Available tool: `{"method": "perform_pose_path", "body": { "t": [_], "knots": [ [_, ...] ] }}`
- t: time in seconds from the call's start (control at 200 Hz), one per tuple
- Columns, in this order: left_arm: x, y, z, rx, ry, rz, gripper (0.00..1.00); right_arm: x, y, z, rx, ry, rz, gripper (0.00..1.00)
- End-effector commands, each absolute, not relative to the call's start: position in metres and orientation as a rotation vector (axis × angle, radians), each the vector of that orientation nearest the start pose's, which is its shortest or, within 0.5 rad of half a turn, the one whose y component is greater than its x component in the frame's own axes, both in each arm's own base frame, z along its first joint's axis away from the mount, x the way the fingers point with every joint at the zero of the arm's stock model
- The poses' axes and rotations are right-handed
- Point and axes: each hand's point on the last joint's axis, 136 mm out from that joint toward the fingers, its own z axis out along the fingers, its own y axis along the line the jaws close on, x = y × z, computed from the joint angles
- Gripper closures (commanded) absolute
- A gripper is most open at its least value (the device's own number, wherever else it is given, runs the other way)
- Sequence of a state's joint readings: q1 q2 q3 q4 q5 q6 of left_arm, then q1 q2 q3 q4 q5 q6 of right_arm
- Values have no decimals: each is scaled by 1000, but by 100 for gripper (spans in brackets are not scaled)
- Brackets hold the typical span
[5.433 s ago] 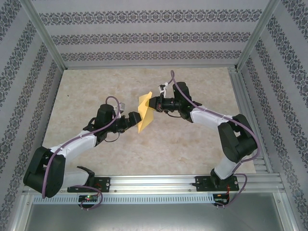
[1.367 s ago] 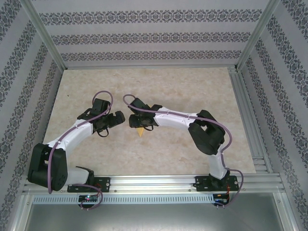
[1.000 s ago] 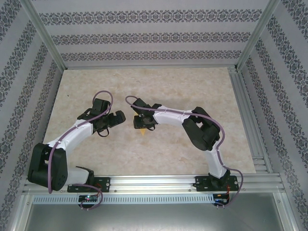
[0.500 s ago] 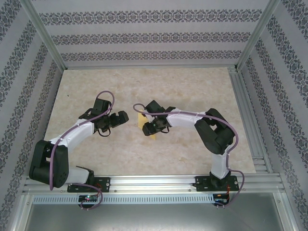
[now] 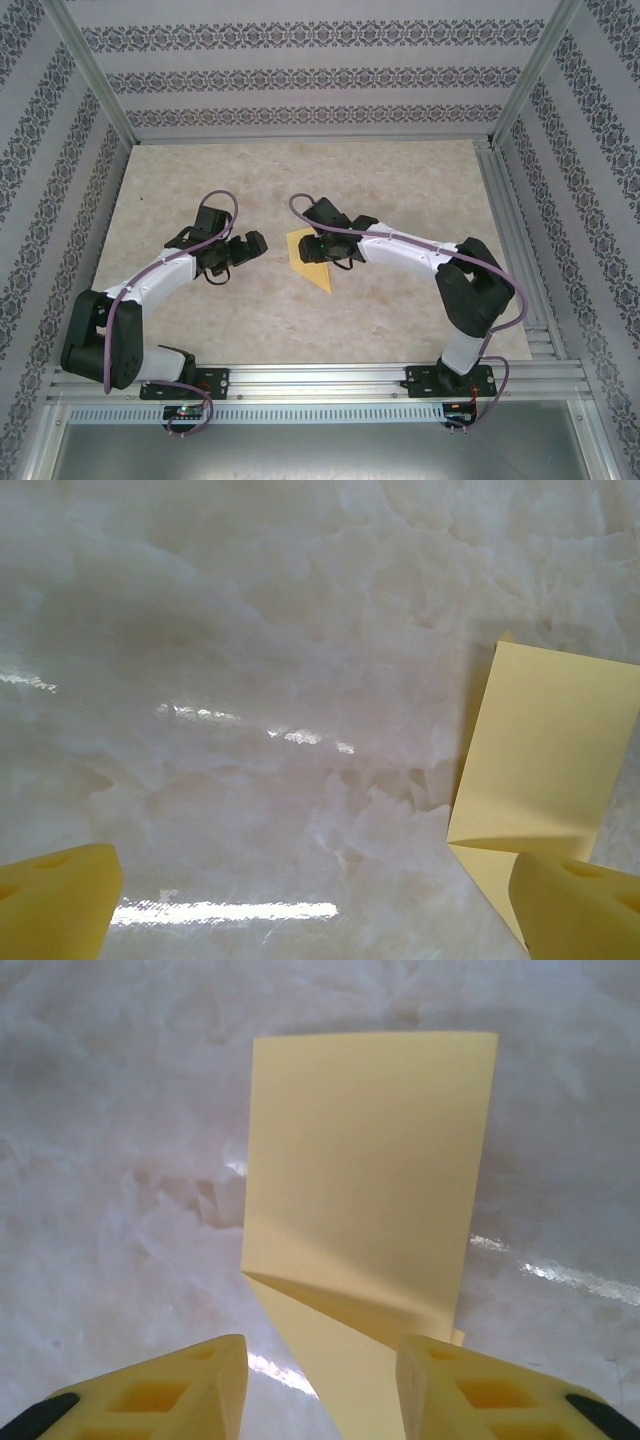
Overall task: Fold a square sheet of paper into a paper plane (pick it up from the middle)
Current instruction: Move the paper to the center of the table, then fold the wing for the fifth time at the center of the table.
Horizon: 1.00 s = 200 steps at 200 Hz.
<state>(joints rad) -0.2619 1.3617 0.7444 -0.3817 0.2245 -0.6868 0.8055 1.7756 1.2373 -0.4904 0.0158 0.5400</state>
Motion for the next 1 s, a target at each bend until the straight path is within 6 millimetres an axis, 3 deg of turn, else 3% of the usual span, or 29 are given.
{"method": "perform_pose_path", "body": {
  "t": [0.0, 0.31, 0.51, 0.594, 0.829, 0.994],
  "knots": [
    [316, -116, 81, -505, 2578, -616, 0, 321, 319, 81, -208, 2665, 362, 58],
    [314, -120, 82, -490, 2582, -647, 0, 328, 326, 58, -240, 2715, 319, 59],
    [315, -122, 81, -485, 2584, -655, 0, 318, 333, 88, -304, 2665, 415, 58],
    [315, -122, 81, -486, 2584, -660, 0, 310, 330, 93, -320, 2672, 414, 57],
    [315, -126, 81, -471, 2584, -688, 0, 289, 316, 68, -286, 2756, 383, 57],
    [316, -134, 81, -445, 2576, -747, 0, 295, 318, 52, -276, 2763, 432, 57]
  ]
}}
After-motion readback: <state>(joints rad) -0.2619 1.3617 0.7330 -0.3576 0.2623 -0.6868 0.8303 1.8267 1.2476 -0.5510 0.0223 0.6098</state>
